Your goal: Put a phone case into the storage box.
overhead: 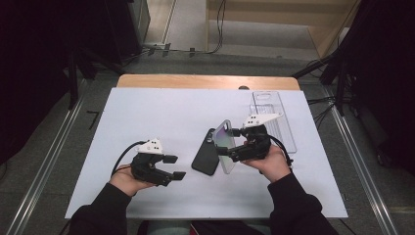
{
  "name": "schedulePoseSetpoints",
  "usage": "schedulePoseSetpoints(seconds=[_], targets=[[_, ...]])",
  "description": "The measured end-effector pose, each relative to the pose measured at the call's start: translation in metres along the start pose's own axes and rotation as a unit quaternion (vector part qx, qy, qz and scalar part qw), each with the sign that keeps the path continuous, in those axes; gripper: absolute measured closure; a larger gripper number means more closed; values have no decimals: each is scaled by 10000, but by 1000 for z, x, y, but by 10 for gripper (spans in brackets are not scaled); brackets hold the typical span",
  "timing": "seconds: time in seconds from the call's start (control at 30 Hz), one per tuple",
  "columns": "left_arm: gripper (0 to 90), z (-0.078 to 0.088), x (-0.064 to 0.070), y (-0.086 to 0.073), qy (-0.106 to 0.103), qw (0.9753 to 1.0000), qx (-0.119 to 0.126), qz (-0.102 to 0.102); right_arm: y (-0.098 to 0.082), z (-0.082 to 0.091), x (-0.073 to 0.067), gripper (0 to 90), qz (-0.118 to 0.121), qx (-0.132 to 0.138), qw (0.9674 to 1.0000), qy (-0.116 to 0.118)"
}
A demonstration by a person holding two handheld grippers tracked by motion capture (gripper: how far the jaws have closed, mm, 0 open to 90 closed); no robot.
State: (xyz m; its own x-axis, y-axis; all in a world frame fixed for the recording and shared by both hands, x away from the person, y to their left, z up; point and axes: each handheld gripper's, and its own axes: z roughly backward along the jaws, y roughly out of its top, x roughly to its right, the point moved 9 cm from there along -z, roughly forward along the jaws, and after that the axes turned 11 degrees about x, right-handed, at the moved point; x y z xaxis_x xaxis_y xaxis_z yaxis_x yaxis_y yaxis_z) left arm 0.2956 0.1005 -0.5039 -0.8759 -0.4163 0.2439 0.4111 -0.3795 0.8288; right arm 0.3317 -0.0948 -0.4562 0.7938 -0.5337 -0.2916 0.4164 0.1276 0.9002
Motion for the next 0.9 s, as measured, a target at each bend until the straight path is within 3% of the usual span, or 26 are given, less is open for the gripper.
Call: schedulePoseSetpoints(seconds=[0.33, 0.53, 0.63, 0.9], targets=[[317, 10, 1, -10, 134, 9998, -16, 116, 18, 13, 9, 150, -20, 221, 9996, -187], [317, 14, 1, -16, 256, 9994, -40, 221, 30, 25, 19, 150, -16, 372, 9983, -437], [317, 16, 0, -20, 376, 9989, -91, 283, 35, 30, 24, 150, -5, 468, 9975, -526], [317, 22, -3, -24, 681, 9969, 74, 389, 45, 39, 42, 150, -137, 616, 9944, -851]])
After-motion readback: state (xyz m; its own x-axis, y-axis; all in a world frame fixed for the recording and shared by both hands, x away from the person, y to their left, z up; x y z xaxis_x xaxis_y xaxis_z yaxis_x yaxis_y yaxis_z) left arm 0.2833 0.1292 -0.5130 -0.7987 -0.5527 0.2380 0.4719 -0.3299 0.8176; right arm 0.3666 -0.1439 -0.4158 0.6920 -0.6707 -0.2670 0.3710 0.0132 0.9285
